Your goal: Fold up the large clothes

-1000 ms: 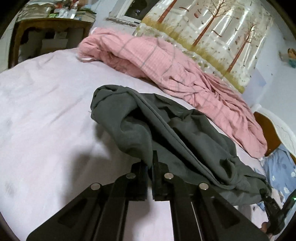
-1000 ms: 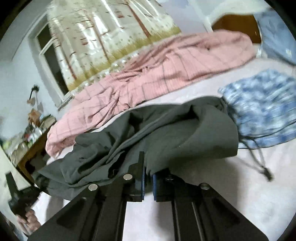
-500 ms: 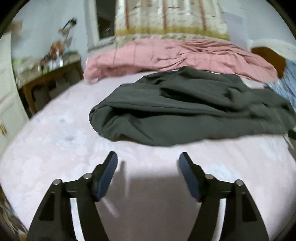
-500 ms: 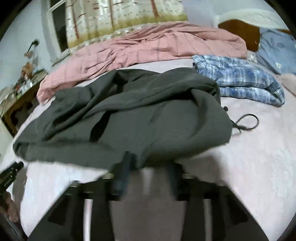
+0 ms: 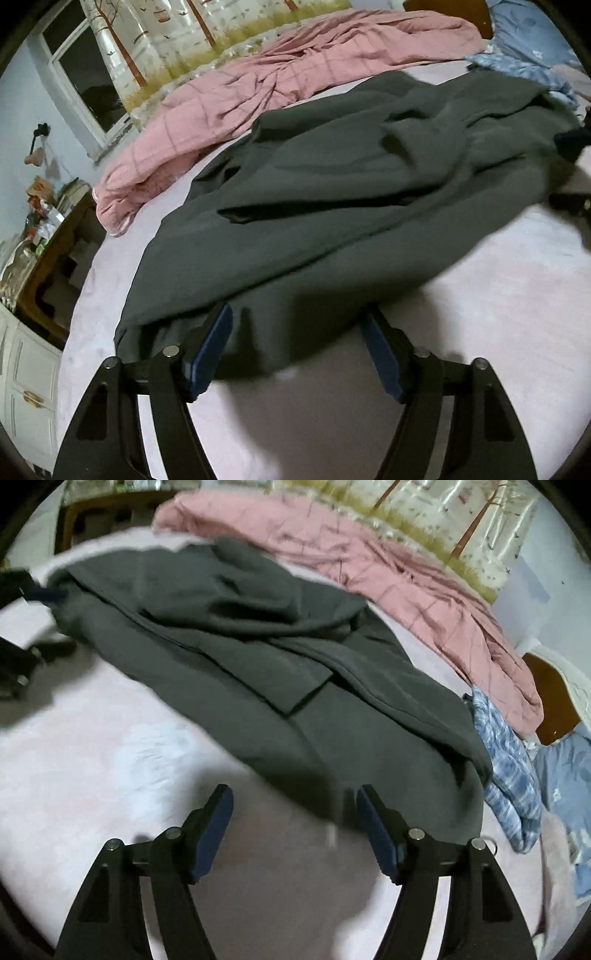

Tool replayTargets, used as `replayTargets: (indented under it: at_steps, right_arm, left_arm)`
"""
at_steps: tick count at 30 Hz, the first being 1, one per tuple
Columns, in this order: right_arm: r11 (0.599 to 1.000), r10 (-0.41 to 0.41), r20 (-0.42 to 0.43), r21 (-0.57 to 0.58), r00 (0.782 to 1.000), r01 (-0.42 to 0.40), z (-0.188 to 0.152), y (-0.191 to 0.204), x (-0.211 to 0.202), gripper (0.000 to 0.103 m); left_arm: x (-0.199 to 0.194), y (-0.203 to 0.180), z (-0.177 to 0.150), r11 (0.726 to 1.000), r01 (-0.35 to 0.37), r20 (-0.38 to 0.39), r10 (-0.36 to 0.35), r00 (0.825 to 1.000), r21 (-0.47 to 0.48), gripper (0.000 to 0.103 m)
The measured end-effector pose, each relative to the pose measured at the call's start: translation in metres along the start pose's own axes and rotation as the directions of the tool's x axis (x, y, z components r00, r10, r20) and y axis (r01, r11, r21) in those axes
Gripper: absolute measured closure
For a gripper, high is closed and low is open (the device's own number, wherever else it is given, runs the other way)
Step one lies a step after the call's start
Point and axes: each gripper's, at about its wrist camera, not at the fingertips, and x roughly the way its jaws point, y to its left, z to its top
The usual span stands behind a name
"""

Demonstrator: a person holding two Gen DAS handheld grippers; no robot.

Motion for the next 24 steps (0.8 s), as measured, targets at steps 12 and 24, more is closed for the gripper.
replayTargets:
  at_steps: [12,24]
  right_arm:
    - [0.972,-0.205,0.283,0.168,0.937,0.162,0.004,-0.012,-0.023,0.095]
    - [0.956,-0.184,0.308,0.276,0.933,0.098,0.077,-0.077,-0.017,0.100]
  left_arm:
    - [-0.030,0.048,0.001,0.975,0.033,0.157,0.002,0.988,-0.218,0.100]
    - [-0.007,0.085,0.086,0.964,0.024,0.146,0.015,0.989,-0.263,0.099]
